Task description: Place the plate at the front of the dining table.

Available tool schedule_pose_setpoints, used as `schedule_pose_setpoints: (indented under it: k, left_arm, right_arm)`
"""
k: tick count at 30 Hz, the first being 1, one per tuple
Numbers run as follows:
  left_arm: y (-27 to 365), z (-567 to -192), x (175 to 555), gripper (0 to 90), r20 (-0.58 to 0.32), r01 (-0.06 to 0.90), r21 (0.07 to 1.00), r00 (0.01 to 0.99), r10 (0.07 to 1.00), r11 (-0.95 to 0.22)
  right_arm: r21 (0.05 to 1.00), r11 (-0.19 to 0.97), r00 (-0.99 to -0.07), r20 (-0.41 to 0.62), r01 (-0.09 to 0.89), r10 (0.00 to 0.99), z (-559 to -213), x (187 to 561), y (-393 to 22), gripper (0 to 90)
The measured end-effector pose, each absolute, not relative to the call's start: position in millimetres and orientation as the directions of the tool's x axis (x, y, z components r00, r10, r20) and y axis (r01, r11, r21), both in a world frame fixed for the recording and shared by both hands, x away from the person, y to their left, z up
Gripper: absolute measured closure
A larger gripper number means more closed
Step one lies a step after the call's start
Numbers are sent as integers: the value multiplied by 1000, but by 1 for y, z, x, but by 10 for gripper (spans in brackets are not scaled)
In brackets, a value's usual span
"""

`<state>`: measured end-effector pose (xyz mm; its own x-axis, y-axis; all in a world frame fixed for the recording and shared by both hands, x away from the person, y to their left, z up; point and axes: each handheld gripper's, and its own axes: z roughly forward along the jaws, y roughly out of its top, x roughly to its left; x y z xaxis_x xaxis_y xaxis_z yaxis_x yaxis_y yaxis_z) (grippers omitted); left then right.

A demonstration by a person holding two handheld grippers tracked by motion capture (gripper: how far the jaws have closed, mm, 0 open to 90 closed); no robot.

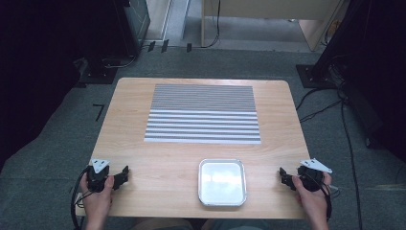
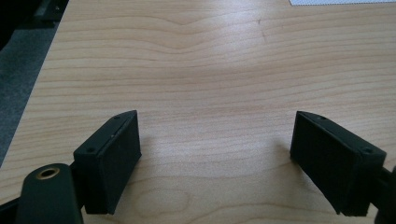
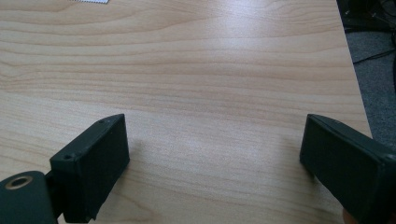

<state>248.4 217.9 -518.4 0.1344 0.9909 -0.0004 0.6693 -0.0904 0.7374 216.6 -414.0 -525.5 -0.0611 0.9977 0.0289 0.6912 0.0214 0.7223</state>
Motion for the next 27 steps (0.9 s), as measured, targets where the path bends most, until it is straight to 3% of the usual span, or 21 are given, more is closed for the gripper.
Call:
schedule_pose_setpoints:
  k: [7,8,12,22,27]
  left_arm:
    - [218,-516,249,160,-19,685,727,95,995,-52]
    - [218,-515,250,159,-28,687,726,85,996,-38]
    - [217,-511,251,159,-53,672,740,57,997,1]
    - [206,-502,246,159,-57,665,747,87,995,-15]
    - [197,-497,244,159,-60,657,753,112,992,-28]
  right_arm:
    - [728,-2,-34,35,686,999,-525,216,-414,113]
    - [736,-76,13,91,673,996,-524,216,-416,135]
    - [754,-121,49,118,646,992,-520,215,-418,138]
    - [782,-137,47,136,608,990,-508,207,-414,138]
    - [758,-227,54,246,611,968,-504,205,-412,141]
